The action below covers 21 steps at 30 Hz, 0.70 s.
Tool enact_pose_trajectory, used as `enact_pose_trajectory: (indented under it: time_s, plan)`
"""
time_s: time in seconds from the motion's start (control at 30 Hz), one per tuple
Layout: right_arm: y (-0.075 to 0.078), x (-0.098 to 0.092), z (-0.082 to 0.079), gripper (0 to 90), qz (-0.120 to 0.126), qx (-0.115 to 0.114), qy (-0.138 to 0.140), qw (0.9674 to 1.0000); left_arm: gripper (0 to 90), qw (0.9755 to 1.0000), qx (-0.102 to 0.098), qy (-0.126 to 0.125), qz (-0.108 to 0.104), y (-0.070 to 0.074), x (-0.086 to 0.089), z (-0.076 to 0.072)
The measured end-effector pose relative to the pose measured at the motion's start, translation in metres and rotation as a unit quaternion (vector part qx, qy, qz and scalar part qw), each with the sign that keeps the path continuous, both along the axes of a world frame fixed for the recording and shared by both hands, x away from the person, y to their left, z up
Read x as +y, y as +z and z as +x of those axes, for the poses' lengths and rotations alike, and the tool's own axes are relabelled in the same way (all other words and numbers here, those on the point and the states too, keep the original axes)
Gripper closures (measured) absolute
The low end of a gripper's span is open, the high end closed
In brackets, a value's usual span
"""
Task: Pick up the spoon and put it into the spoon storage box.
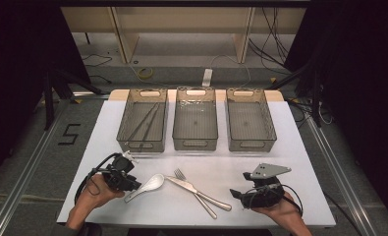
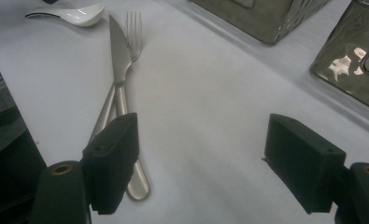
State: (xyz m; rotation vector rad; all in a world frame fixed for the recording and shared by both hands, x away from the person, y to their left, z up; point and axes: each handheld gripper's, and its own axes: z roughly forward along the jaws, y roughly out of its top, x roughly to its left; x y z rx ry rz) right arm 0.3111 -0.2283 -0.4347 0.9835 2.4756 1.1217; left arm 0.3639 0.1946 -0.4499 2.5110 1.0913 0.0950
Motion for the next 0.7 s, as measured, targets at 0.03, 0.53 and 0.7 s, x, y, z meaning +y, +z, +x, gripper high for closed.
enact_pose_trajectory:
  time_s: [0.03,0.53,0.7]
  plan:
    - [0.0,0.0,0.0,27.0,0.0,0.0,0.0,1.0,53.8,1.0,-0.001,-0.006,0.001,0.0,-0.003,-0.002]
    - [0.0,0.0,0.0,27.0,0.004,0.005,0.0,1.0,43.9,0.9975,0.019,-0.044,0.052,-0.012,-0.018,-0.009]
    - [0.0,0.0,0.001,27.0,0.005,0.005,0.0,1.0,55.1,0.9966,0.021,-0.051,0.061,-0.013,-0.02,-0.011]
